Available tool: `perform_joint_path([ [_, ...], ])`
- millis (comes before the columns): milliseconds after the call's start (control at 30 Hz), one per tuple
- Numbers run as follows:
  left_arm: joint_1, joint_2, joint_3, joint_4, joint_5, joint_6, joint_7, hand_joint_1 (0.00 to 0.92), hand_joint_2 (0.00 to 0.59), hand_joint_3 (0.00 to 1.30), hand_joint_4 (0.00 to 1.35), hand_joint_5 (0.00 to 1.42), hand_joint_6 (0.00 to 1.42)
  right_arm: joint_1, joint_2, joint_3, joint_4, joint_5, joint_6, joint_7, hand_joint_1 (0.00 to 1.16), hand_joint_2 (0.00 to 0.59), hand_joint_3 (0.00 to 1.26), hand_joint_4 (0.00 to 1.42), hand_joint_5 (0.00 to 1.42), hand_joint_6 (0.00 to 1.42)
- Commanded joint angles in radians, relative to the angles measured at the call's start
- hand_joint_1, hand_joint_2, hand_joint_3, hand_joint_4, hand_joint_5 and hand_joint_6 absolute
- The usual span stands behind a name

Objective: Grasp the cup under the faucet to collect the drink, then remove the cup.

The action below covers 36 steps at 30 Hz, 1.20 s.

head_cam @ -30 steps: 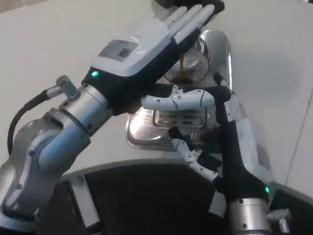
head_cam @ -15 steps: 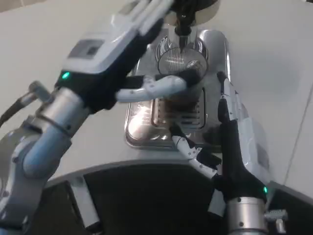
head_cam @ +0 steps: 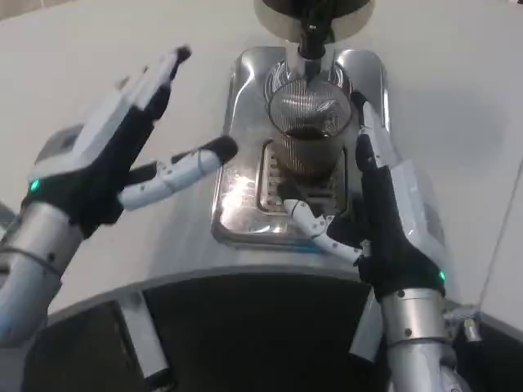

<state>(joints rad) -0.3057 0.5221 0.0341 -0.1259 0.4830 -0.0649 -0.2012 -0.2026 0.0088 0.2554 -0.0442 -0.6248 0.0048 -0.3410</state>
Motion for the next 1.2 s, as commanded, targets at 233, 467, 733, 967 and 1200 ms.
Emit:
perform_joint_path([
  [233,0.11,0.015,0.026,0.016,0.008,0.026,0.038,0.0,0.153,0.0,0.0,0.0,0.0,-0.006,0.013,-0.015,-0.003,-0.002,0.044,-0.014,0.68,0.284,0.0,0.0,0.0,0.0],
  [467,0.152,0.034,0.027,0.058,0.019,0.016,0.059,0.0,0.152,0.0,0.0,0.0,0.0,-0.059,0.007,-0.039,0.048,0.025,0.041,0.003,0.69,0.28,0.0,0.0,0.0,0.0],
  [733,0.187,0.04,0.022,0.068,0.027,0.0,0.085,0.0,0.15,0.0,0.0,0.0,0.0,-0.159,0.014,-0.046,0.155,0.058,0.034,-0.006,0.7,0.277,0.0,0.0,0.0,0.0],
  [967,0.182,0.03,0.011,0.058,0.036,0.005,0.093,0.0,0.153,0.0,0.0,0.0,0.0,-0.208,0.02,-0.026,0.208,0.069,0.028,-0.001,0.71,0.272,0.0,0.0,0.0,0.0],
  [1200,0.185,0.028,0.011,0.05,0.034,0.012,0.089,0.0,0.15,0.0,0.0,0.0,0.0,-0.219,0.04,-0.021,0.203,0.048,0.061,-0.027,0.93,0.212,0.0,0.0,0.0,0.0],
])
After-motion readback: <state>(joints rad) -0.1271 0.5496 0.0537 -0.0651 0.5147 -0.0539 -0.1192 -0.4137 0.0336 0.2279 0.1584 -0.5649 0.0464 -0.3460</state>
